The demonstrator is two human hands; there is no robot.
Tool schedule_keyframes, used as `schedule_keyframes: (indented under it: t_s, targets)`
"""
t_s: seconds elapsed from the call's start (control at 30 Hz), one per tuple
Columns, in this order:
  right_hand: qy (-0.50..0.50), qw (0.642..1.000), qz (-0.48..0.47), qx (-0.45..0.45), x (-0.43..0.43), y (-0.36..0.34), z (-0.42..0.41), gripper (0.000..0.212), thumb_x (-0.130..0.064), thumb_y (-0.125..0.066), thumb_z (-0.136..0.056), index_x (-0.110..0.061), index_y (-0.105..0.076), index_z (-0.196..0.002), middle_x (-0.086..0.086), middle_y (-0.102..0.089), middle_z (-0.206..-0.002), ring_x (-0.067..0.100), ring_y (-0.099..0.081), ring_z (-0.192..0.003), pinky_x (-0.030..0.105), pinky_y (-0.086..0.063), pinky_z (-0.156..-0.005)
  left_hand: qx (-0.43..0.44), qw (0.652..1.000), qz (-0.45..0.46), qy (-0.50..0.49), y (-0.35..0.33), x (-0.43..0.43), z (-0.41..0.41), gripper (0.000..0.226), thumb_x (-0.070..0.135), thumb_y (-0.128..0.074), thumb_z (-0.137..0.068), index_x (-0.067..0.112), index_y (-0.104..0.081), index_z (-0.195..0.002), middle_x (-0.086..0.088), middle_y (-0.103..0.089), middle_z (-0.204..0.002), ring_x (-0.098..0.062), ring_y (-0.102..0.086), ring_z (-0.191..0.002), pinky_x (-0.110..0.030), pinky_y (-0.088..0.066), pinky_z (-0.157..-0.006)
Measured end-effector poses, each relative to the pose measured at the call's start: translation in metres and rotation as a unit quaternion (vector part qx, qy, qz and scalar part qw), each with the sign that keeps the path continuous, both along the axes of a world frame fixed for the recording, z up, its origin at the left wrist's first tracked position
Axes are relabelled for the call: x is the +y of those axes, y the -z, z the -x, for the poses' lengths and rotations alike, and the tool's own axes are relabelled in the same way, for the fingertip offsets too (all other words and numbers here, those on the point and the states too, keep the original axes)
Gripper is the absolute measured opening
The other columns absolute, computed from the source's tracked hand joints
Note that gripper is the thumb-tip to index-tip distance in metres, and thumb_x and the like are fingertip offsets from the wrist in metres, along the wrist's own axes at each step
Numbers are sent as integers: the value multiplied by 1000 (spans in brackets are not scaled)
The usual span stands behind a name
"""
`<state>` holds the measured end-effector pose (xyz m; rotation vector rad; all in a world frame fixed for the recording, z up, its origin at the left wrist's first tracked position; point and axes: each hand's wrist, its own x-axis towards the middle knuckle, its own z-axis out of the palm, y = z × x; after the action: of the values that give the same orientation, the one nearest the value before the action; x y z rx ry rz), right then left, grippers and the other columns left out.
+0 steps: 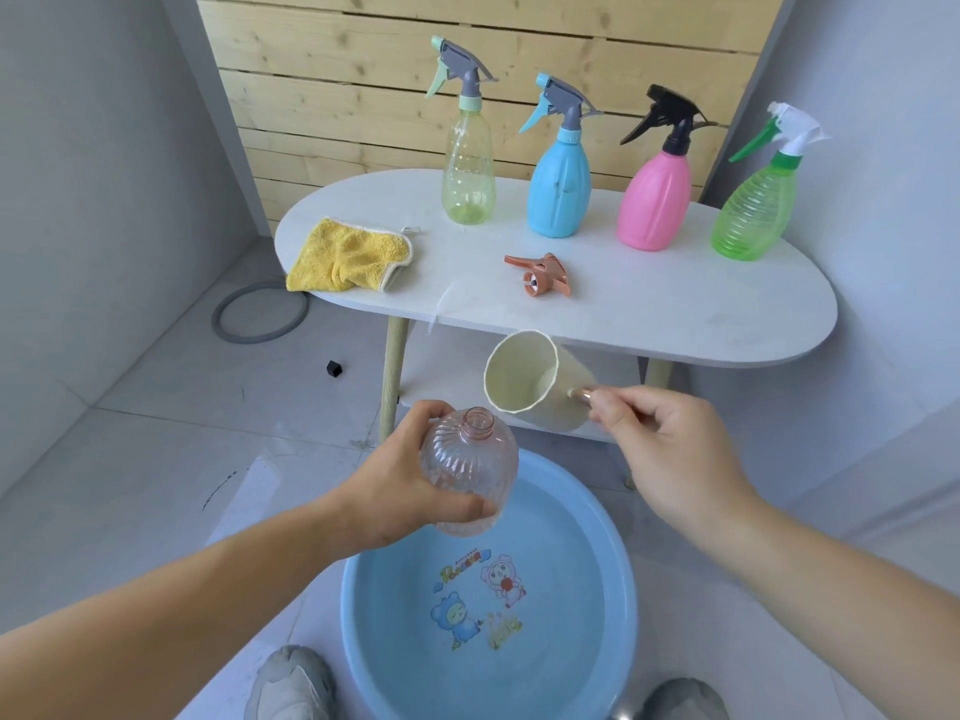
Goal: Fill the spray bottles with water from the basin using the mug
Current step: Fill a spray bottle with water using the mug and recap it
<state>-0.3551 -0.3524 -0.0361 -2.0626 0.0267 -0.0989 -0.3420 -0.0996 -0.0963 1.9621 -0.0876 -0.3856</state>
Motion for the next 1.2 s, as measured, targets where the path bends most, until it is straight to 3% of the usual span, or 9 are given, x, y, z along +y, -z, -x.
schedule_keyframes:
  t_s: [0.1, 0.17, 0.33, 0.5, 0.7, 0.87, 1.0, 1.1, 1.2]
  targets:
    - [24, 996, -5, 84, 0, 36, -12, 30, -40, -59, -97, -21, -74, -78, 22, -72, -86, 31, -71, -78, 37, -54, -73, 0, 1000, -6, -1, 1, 0, -1, 79, 23, -99, -64, 38, -53, -127, 17, -68, -111, 3, -67, -97, -15, -56, -78]
    - [15, 989, 32, 146, 0, 67, -19, 35, -39, -58, -97, -16, -73, -76, 17, -60, -66, 22, -55, -63, 31, -39, -59, 1, 1000, -8, 3, 3, 0, -2, 79, 20, -99, -65, 37, -56, -130, 16, -70, -115, 4, -67, -100, -15, -55, -80]
    - [-9, 961, 71, 267, -3, 143, -37, 45, -37, -61, -95, -10, -49, -61, 5, -38, -60, 18, -32, -57, 28, -23, -54, 7, 1000, -22, 8, 7, 3, -2, 75, 17, -98, -69, 39, -58, -129, 16, -70, -116, 9, -65, -102, -8, -53, -77]
    - [-49, 959, 115, 253, 2, 192, -45, 57, -33, -63, -95, -24, -23, -55, -8, -19, -52, 14, -17, -51, 30, -13, -49, 10, 999, -32, -4, 15, 7, -3, 72, 14, -97, -69, 35, -59, -127, 15, -71, -111, 9, -65, -99, -5, -51, -74]
    - [-103, 946, 197, 237, -3, 228, -39, 57, -31, -60, -95, -20, -21, -55, -5, -21, -46, 12, -20, -48, 28, -16, -48, 10, 999, -32, -13, 25, 9, -6, 74, 18, -99, -66, 39, -59, -125, 23, -71, -112, 3, -67, -106, -8, -52, -82]
    - [-92, 935, 216, 265, -9, 247, -38, 52, -36, -60, -94, -13, -39, -52, 2, -71, -71, 13, -41, -51, 29, -33, -52, 20, 999, -26, -4, 28, 7, -8, 77, 19, -99, -66, 40, -58, -127, 25, -69, -114, 6, -64, -109, -5, -51, -82]
    - [-93, 932, 232, 262, -4, 250, -37, 48, -36, -58, -94, -12, -48, -54, 0, -77, -87, 19, -60, -62, 32, -43, -57, 24, 999, -25, -2, 29, 6, -8, 77, 19, -99, -66, 39, -58, -128, 25, -69, -113, 5, -65, -109, -6, -51, -82]
    - [-89, 933, 222, 267, -2, 250, -36, 51, -34, -58, -95, -13, -42, -52, 0, -70, -69, 16, -47, -53, 30, -35, -53, 24, 999, -22, -4, 30, 8, -8, 77, 17, -99, -66, 37, -58, -129, 23, -70, -114, 4, -65, -109, -6, -51, -83]
    - [-81, 942, 200, 258, -2, 241, -36, 53, -32, -57, -98, -17, -32, -54, -4, -36, -51, 15, -31, -50, 30, -26, -51, 25, 999, -22, -3, 31, 10, -8, 77, 17, -99, -67, 37, -58, -129, 23, -70, -113, 4, -65, -109, -8, -52, -84]
